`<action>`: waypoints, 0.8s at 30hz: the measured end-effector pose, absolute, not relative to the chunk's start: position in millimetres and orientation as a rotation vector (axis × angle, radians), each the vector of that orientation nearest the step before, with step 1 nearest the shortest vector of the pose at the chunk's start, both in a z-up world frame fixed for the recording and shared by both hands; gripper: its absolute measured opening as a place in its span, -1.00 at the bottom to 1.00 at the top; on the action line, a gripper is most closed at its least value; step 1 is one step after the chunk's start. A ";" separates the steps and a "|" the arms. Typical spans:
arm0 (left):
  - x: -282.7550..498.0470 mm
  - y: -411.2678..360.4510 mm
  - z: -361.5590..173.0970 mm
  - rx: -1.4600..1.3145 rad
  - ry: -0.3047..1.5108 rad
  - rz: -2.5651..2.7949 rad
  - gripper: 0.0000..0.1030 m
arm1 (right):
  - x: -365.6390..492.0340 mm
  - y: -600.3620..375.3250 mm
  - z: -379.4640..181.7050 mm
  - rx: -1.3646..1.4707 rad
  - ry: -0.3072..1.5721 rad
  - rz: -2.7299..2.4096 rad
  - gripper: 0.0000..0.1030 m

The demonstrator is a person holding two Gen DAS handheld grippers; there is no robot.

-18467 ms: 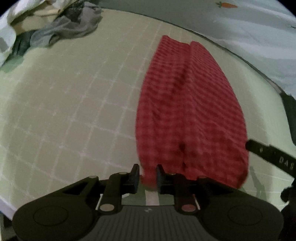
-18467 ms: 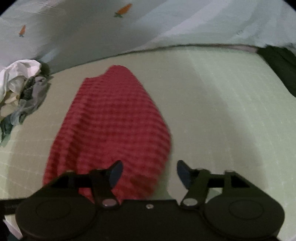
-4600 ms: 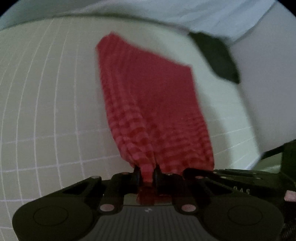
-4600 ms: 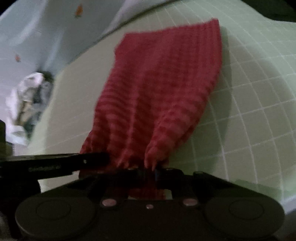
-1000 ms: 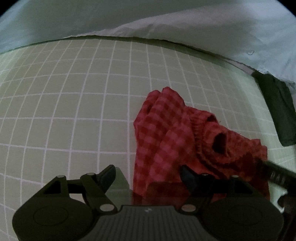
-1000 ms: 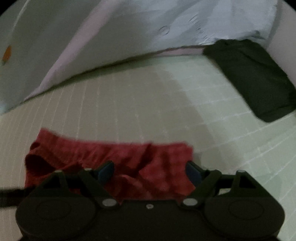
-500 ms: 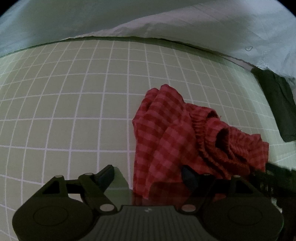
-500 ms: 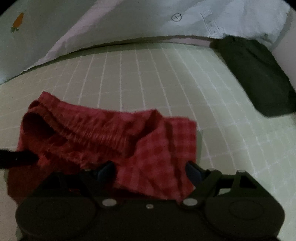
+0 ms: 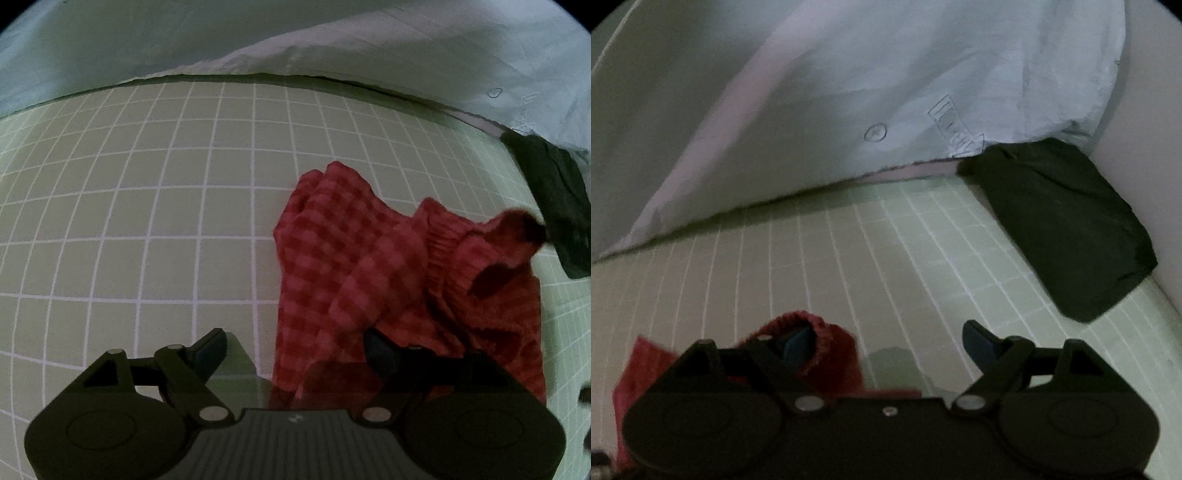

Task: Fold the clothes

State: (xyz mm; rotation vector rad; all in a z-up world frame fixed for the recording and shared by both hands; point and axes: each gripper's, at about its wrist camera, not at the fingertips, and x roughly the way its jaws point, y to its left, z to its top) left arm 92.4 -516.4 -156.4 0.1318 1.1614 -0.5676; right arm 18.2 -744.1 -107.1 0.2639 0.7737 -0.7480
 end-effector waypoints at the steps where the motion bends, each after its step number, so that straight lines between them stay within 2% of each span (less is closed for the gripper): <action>1: 92.2 -516.0 -156.1 0.133 1.163 -0.565 0.59 | 13.0 -740.6 -108.5 0.263 0.782 -0.745 0.68; 11: 89.3 -508.9 -153.9 0.130 1.176 -0.538 0.59 | -38.1 -696.2 -107.5 0.326 0.814 -0.685 0.71; 18: 88.2 -505.9 -152.1 0.130 1.175 -0.523 0.59 | -19.9 -669.8 -121.0 0.259 0.888 -0.563 0.71; 22: 90.1 -506.0 -152.4 0.131 1.176 -0.521 0.59 | -2.7 -677.4 -130.2 0.166 0.950 -0.595 0.71; 24: 91.3 -507.9 -152.4 0.135 1.173 -0.523 0.59 | 6.0 -699.2 -121.4 0.178 0.913 -0.627 0.70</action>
